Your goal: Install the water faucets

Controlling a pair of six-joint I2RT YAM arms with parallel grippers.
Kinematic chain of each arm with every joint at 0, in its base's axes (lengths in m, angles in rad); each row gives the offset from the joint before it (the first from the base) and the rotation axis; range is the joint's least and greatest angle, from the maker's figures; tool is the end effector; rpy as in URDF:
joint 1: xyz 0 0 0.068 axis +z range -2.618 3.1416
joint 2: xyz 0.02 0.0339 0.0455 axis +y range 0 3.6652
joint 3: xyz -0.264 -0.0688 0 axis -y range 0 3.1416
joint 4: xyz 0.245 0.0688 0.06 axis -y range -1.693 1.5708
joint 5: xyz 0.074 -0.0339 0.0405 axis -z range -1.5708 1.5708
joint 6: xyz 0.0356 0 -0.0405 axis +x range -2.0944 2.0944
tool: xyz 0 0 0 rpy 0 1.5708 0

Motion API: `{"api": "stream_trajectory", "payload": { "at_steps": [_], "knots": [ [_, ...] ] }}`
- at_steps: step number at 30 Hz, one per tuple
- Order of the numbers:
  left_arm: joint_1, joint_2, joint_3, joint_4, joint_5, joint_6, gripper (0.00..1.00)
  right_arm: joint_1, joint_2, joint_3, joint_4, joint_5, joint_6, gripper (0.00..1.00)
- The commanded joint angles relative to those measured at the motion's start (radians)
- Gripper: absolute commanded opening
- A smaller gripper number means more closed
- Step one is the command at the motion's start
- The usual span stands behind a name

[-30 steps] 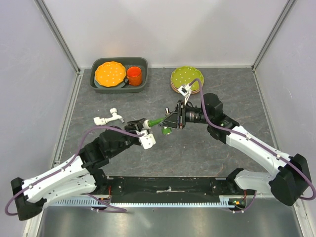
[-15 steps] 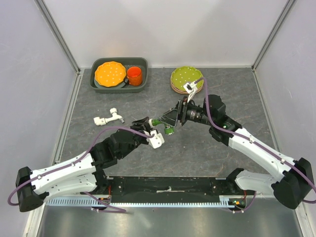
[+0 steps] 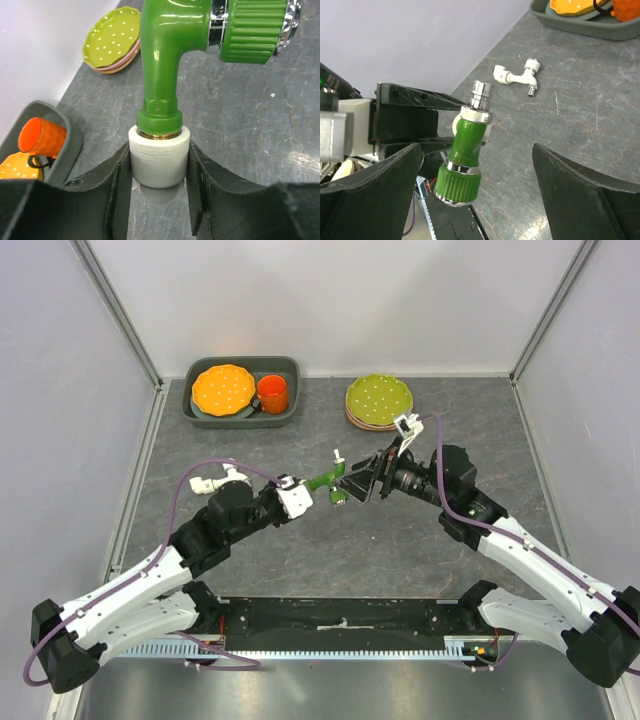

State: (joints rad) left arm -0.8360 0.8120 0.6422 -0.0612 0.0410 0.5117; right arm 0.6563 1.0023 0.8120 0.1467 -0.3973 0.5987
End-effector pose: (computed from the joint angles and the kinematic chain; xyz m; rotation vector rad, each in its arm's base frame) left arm 0.1307 -0.1469 0.2977 1.1520 1.3956 -0.2680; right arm 0.1790 0.1552 0.3439 -0.3851 1.7288 1.2609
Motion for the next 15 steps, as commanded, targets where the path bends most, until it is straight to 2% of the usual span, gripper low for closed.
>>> {"api": "stream_trajectory", "payload": {
  "at_steps": [1,7,15],
  "knots": [
    [0.021,0.007,0.070,0.024,0.080,-0.084,0.02,-0.001,-0.040,-0.022,-0.004,0.000,-0.066,0.98],
    [0.037,0.036,0.091,0.005,0.048,-0.114,0.02,0.000,-0.036,-0.023,-0.026,-0.148,-0.089,0.98],
    [0.051,0.072,0.126,-0.029,0.039,-0.150,0.02,0.020,-0.013,-0.053,0.080,-0.287,-0.031,0.98]
  ]
}}
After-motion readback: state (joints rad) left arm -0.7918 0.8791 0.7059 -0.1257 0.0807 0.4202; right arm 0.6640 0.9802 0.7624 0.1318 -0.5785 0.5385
